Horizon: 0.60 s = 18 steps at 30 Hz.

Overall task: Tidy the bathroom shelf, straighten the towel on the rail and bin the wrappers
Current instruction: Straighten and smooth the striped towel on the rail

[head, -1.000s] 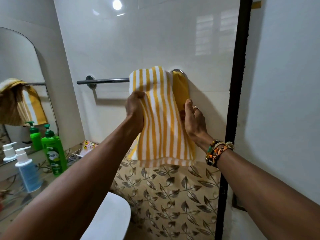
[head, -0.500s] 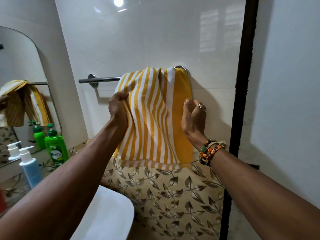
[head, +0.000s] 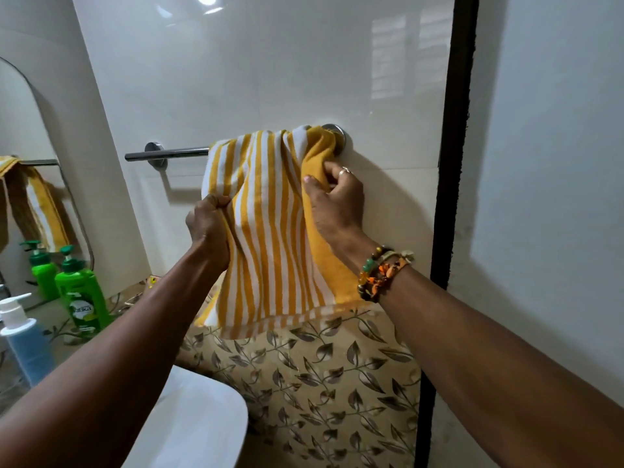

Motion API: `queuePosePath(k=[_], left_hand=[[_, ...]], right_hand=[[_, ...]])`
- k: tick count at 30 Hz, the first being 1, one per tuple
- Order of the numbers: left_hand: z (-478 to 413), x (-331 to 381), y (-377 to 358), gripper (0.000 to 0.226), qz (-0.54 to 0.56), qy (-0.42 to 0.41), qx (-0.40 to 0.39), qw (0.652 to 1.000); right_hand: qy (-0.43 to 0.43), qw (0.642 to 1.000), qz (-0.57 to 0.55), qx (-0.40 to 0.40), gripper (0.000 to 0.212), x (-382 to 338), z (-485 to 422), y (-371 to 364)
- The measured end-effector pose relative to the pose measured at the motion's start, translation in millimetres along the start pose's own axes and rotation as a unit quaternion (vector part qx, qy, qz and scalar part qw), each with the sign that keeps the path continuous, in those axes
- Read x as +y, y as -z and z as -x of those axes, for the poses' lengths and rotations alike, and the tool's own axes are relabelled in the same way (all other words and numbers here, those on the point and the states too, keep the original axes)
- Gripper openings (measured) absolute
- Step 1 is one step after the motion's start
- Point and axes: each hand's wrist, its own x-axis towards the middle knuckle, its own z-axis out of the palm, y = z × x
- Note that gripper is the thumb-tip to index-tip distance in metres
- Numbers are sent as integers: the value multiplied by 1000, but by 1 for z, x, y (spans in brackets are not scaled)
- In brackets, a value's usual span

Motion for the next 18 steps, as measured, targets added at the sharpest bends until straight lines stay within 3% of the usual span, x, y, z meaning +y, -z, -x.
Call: queuePosePath(k=[4, 8, 14, 18], left_hand=[[2, -5, -1, 19, -31, 12, -20, 999], [-2, -4, 4, 27, -58, -6, -33, 998], [-6, -4, 9, 24, -62, 6, -41, 997], [-7, -9, 8, 9, -65, 19, -55, 996]], right_hand=[[64, 998, 24, 4, 36, -28, -7, -22], [63, 998, 11, -23, 42, -46, -23, -28], [96, 983, 72, -136, 43, -60, -23, -45], [114, 970, 115, -179, 43, -55, -14, -57]])
